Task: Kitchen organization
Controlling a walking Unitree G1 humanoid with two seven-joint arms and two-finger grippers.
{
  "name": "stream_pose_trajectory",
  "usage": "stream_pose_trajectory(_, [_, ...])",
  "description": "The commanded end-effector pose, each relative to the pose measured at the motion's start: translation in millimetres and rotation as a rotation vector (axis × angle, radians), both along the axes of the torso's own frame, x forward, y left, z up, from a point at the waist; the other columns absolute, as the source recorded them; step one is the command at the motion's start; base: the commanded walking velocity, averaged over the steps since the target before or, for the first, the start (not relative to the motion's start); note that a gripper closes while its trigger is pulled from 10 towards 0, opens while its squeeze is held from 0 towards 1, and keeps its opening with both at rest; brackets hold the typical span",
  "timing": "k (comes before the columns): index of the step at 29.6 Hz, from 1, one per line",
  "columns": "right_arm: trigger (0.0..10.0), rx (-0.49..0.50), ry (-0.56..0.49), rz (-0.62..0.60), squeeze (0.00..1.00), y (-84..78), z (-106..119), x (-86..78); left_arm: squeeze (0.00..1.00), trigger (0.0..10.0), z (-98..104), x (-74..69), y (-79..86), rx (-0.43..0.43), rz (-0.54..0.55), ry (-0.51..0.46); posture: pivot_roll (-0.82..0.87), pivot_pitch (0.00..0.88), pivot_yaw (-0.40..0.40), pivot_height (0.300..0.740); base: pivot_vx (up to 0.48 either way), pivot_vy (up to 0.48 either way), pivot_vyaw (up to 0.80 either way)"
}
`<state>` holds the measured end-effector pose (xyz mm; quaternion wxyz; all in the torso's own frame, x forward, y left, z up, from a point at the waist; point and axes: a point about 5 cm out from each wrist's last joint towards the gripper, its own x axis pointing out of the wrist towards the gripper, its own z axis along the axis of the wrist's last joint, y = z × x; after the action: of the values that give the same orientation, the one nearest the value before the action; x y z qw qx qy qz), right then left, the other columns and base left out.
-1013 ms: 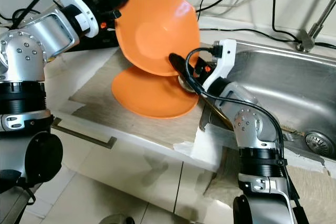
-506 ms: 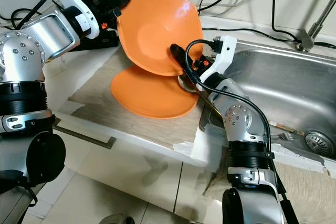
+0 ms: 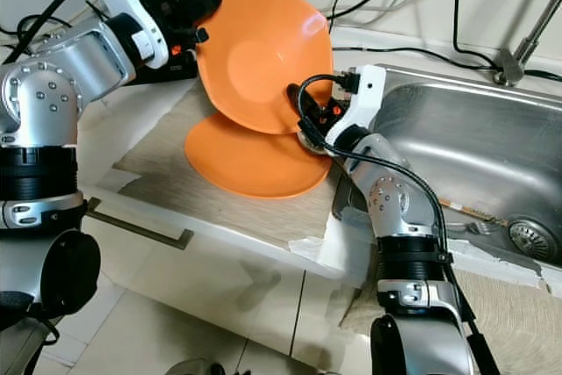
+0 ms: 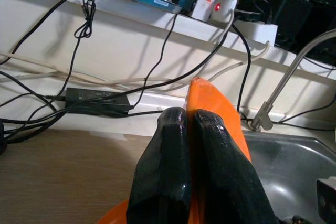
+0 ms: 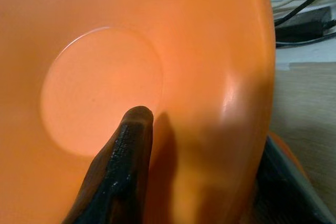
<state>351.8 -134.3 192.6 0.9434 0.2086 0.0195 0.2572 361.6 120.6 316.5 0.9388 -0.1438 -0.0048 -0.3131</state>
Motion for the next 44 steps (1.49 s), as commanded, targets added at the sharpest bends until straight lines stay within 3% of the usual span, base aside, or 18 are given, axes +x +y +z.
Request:
stream_pose_trajectory(1, [0.0, -0.025, -0.016, 0.015, 0.0, 4.5, 4.6, -1.3, 0.0, 0.0, 2.5, -0.4, -3.0, 0.011, -0.015, -0.016, 0.0, 0.0, 0.031, 0.74, 0.0, 0.0, 0.0])
stream_pose_trajectory(9, [0.0, -0.024, -0.015, 0.013, 0.0, 4.5, 5.0, -3.0, 0.0, 0.0, -2.7, -0.2, -3.8, 0.042, -0.02, -0.022, 0.0, 0.0, 0.032, 0.74, 0.0, 0.0, 0.0])
stream_pose_trajectory(13, [0.0, -0.027, -0.013, 0.01, 0.0, 4.4, 5.1, -3.3, 0.0, 0.2, -7.8, 0.5, -4.9, 0.099, -0.016, -0.021, 0.0, 0.0, 0.033, 0.74, 0.0, 0.0, 0.0])
stream_pose_trajectory(14, [0.0, -0.03, -0.012, 0.009, 0.0, 4.3, 5.2, -3.4, 0.0, 10.0, -10.7, 0.6, -5.8, 0.12, -0.02, -0.018, 0.0, 0.0, 0.033, 0.74, 0.0, 0.0, 0.0])
stream_pose_trajectory(22, [0.0, -0.035, -0.008, 0.008, 0.0, 4.1, 4.9, -3.9, 0.0, 10.0, -20.6, 4.1, -2.6, 0.176, 0.007, -0.022, 0.0, 0.0, 0.03, 0.74, 0.0, 0.0, 0.0])
stream_pose_trajectory(32, [0.0, -0.047, -0.002, 0.005, 0.0, 4.1, 3.3, -4.0, 0.0, 10.0, -42.4, 8.3, 1.0, 0.349, 0.039, -0.069, 0.0, 0.0, 0.03, 0.74, 0.0, 0.0, 0.0])
stream_pose_trajectory(44, [0.0, -0.082, 0.001, -0.019, 0.0, -2.8, 0.2, -5.2, 0.0, 10.0, -70.2, 9.7, 2.5, 0.371, 0.053, -0.075, -0.01, 0.0, 0.034, 0.74, 0.0, 0.0, 0.0])
